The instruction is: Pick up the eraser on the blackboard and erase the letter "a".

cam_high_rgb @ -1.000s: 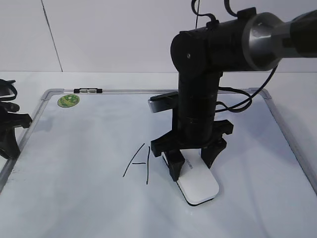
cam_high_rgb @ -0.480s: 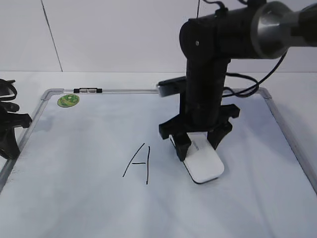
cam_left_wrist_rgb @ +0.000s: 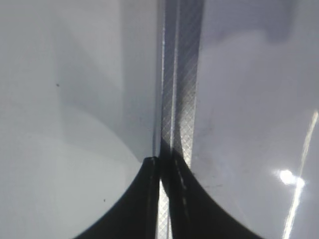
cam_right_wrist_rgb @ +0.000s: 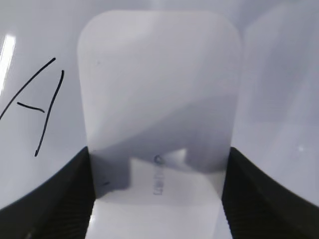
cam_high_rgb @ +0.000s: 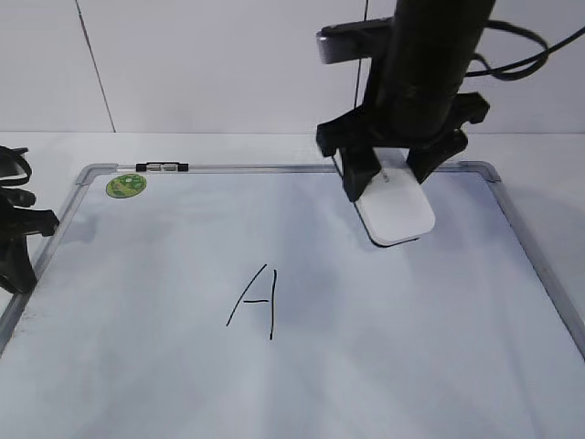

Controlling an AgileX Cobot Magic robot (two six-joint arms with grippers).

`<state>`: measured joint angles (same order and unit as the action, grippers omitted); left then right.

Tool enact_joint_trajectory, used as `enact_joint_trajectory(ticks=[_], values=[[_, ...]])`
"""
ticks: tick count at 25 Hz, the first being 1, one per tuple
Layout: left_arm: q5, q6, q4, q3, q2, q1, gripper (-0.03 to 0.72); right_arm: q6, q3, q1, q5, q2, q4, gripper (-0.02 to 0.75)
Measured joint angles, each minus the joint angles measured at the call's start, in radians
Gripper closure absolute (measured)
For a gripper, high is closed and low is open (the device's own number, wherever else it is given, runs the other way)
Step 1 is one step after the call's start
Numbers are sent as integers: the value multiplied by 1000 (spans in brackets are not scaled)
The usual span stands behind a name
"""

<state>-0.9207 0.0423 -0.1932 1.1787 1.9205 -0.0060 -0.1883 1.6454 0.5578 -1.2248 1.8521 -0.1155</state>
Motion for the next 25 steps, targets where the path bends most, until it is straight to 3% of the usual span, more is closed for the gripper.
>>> enact_joint_trajectory(ticks=[15,25], values=[[0,0,0,0,0,0,673,-14,-53,-275,-11,-132,-21,206],[0,2,-7,0,0,0,672,-14,-192,-344,-11,-142,-41,206]])
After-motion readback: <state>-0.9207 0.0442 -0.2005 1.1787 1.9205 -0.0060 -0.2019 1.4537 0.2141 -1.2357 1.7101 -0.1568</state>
